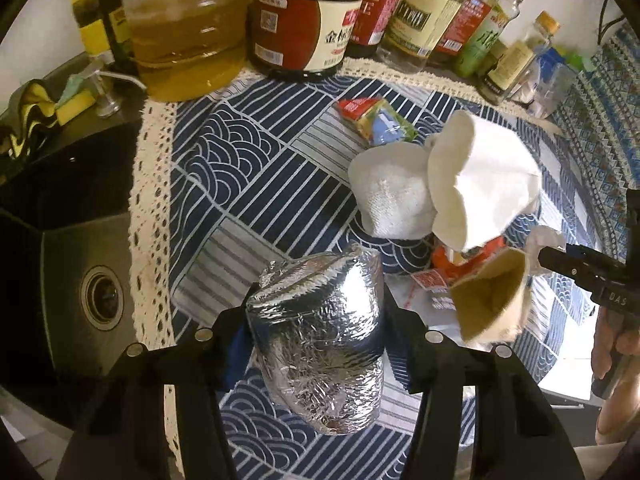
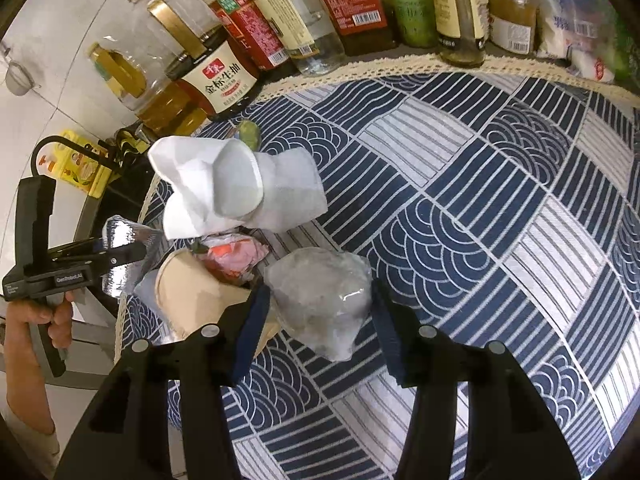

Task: Collect trash
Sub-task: 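Lift both held items and carry them down toward the black trash bin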

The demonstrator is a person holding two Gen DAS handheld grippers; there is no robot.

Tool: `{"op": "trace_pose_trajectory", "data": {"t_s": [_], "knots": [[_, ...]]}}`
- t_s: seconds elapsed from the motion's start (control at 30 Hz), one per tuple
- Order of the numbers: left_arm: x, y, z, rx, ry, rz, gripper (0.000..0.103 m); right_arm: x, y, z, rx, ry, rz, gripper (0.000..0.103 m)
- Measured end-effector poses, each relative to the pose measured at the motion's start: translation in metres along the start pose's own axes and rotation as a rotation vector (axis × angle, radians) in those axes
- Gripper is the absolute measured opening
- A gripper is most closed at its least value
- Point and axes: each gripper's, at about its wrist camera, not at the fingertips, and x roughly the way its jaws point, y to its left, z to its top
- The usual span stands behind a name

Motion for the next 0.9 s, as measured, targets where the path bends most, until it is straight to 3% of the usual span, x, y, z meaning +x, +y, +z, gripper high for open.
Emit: {"op": "trace_pose_trajectory", "data": {"t_s": [0.4, 0.9], "knots": [[-0.044, -0.014, -0.063, -0.019, -0.076, -0.043, 0.054, -0.029, 0.026, -0.051, -0.040, -0.012, -0.013, 0.052], [-0.059, -0.026, -0.167, -0.055, -0.072, -0.107, 0.054, -0.025, 0.098, -0.141, -0.157, 0.059, 0.067, 0.052]]}}
